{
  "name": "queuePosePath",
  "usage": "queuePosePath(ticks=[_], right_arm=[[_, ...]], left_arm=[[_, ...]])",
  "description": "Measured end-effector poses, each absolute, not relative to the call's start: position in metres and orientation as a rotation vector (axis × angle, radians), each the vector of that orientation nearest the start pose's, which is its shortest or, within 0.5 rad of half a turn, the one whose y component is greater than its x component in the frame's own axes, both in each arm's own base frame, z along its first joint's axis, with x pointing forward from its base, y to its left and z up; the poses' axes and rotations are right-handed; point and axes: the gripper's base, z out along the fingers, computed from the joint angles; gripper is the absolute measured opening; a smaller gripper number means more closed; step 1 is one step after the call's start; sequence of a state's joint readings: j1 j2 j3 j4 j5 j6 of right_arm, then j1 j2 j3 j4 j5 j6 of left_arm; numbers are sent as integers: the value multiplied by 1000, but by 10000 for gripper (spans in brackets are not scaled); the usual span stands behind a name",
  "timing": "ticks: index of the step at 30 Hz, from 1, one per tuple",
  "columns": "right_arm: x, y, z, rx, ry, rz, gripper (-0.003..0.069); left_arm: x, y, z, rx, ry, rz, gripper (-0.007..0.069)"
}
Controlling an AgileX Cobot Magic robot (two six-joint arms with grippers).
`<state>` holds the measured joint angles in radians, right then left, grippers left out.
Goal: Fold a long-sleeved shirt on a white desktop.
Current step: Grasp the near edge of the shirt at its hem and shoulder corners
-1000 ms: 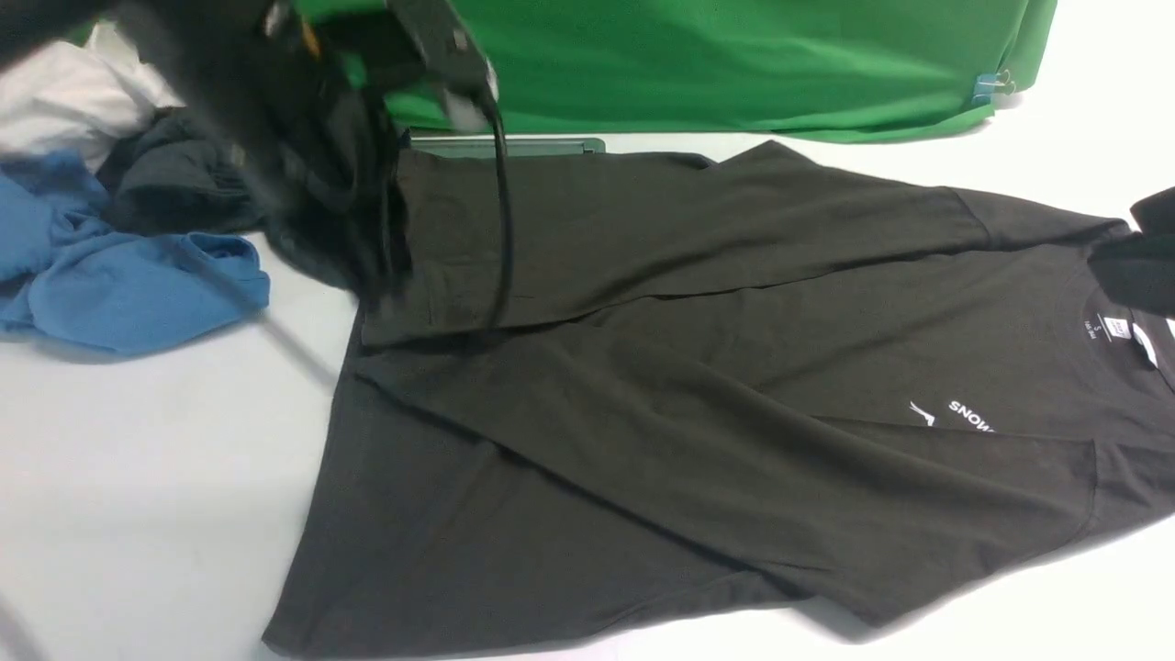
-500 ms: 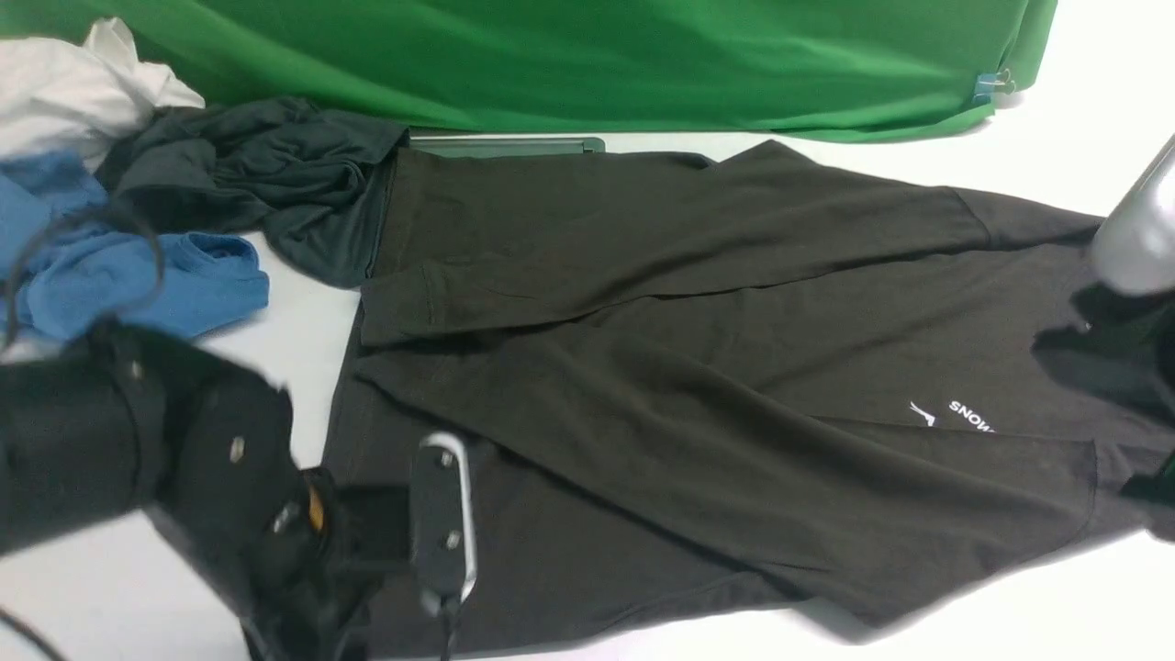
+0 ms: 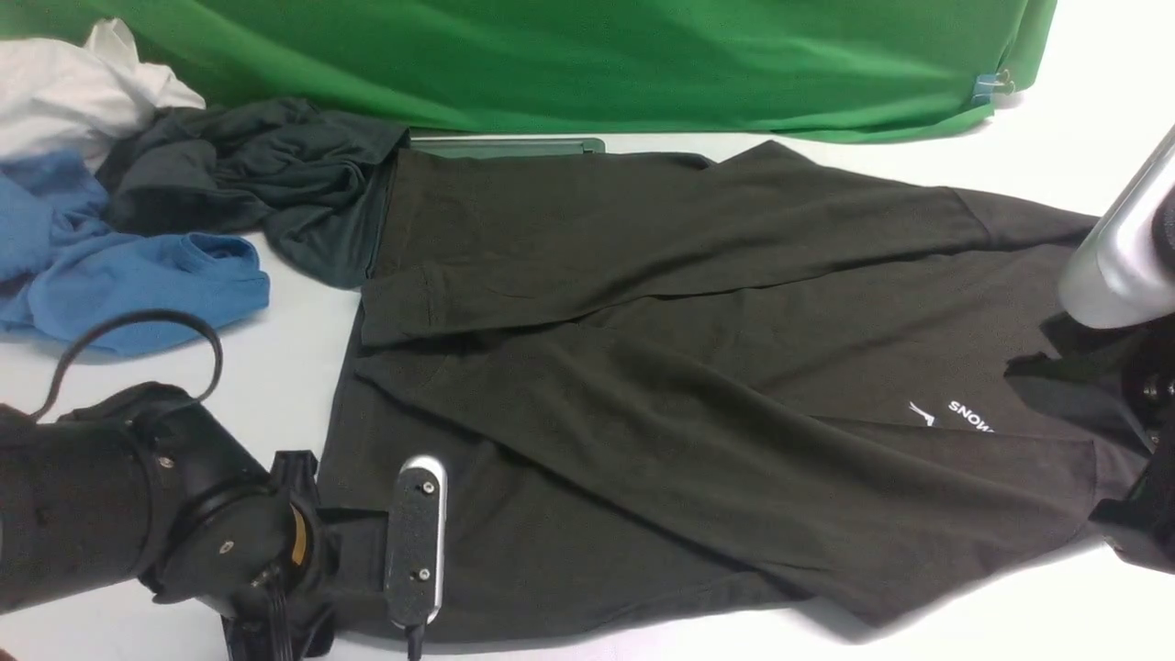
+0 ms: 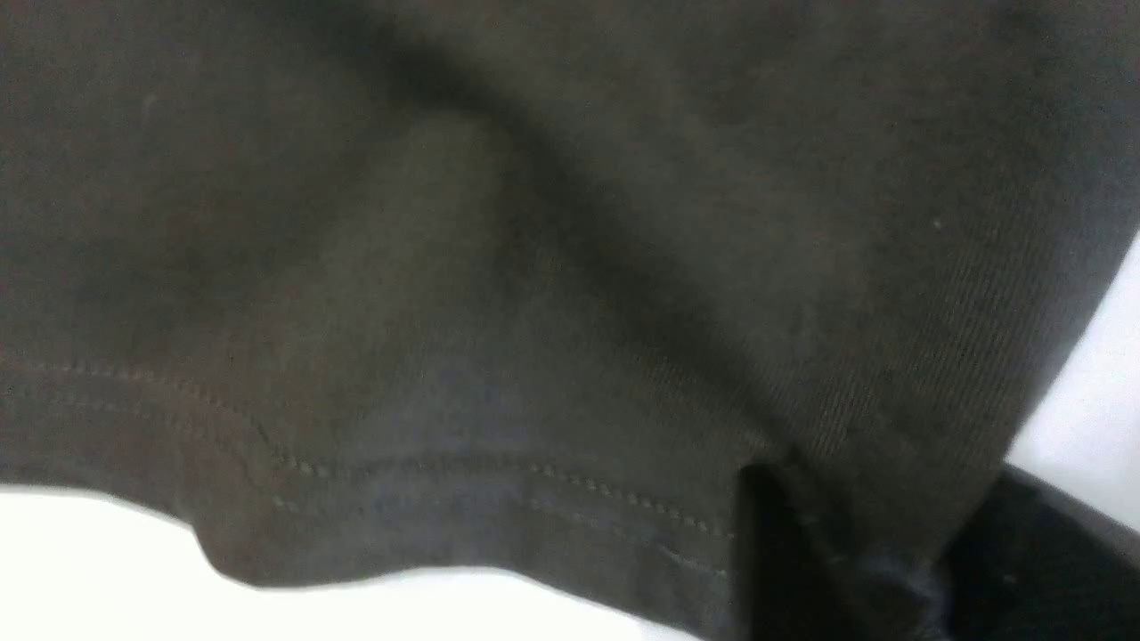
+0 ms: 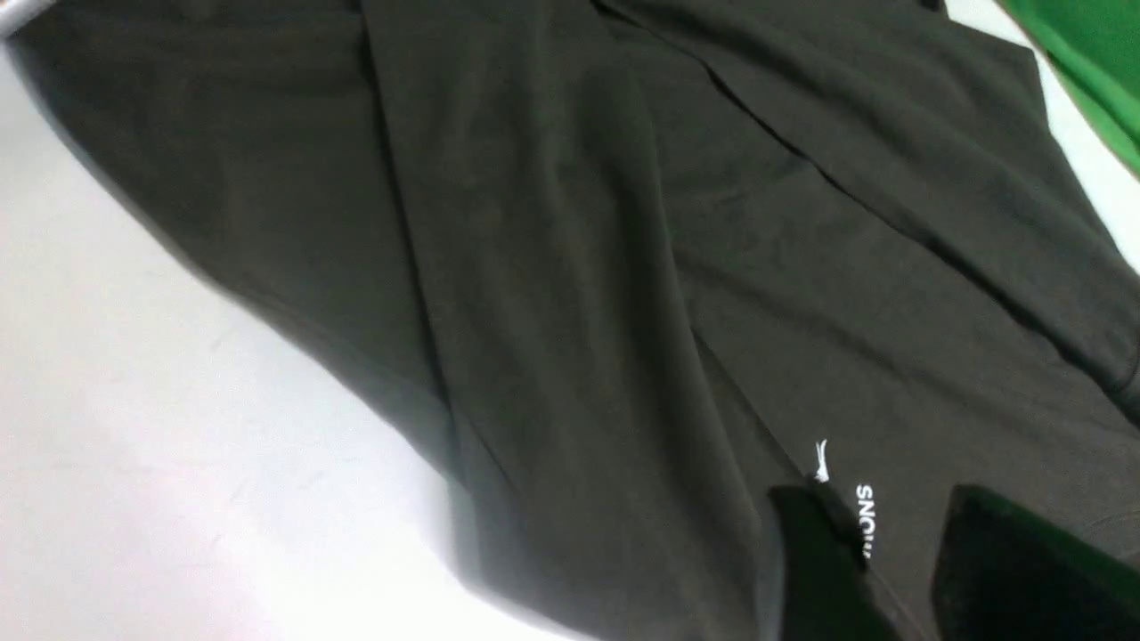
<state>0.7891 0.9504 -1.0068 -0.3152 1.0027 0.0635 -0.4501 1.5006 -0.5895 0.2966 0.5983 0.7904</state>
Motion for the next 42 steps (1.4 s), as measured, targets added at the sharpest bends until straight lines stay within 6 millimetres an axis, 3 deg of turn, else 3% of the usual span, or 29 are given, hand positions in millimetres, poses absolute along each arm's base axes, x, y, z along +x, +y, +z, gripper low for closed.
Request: queuePosePath(ticks=[3, 6, 7, 11, 13, 14, 17, 20, 23, 29, 39, 42], right_arm=[[140, 102, 367, -846, 2216, 12, 238], [146, 96, 362, -755, 2284, -11, 239], [153, 88, 356, -673, 2348, -43, 239], [166, 68, 333, -482, 2480, -96, 240], [179, 46, 304, -272, 2607, -107, 240], [179, 46, 303, -274, 2608, -107, 240], [190, 18, 264, 71, 2729, -14, 273], [201, -4, 233, 384, 2783, 95, 363], [213, -16, 210, 529, 2803, 139, 461], [231, -19, 182, 602, 2822, 162, 493], [242, -18, 151, 648, 2903, 197, 473], [245, -19, 149, 642, 2891, 196, 426]], left_arm=[[205, -85, 160, 1947, 2305, 271, 51], [204, -87, 178, 1876, 2351, 227, 31], [203, -89, 196, 1806, 2361, 187, 29], [195, -90, 215, 1733, 2371, 126, 29], [188, -90, 222, 1691, 2386, 67, 29], [188, -90, 222, 1686, 2386, 63, 29], [182, -92, 225, 1655, 2427, -7, 29], [180, -92, 224, 1632, 2460, -40, 29], [180, -93, 224, 1618, 2474, -49, 29], [181, -93, 224, 1593, 2479, -51, 29], [181, -93, 224, 1592, 2477, -51, 29], [181, -93, 224, 1592, 2477, -51, 29]])
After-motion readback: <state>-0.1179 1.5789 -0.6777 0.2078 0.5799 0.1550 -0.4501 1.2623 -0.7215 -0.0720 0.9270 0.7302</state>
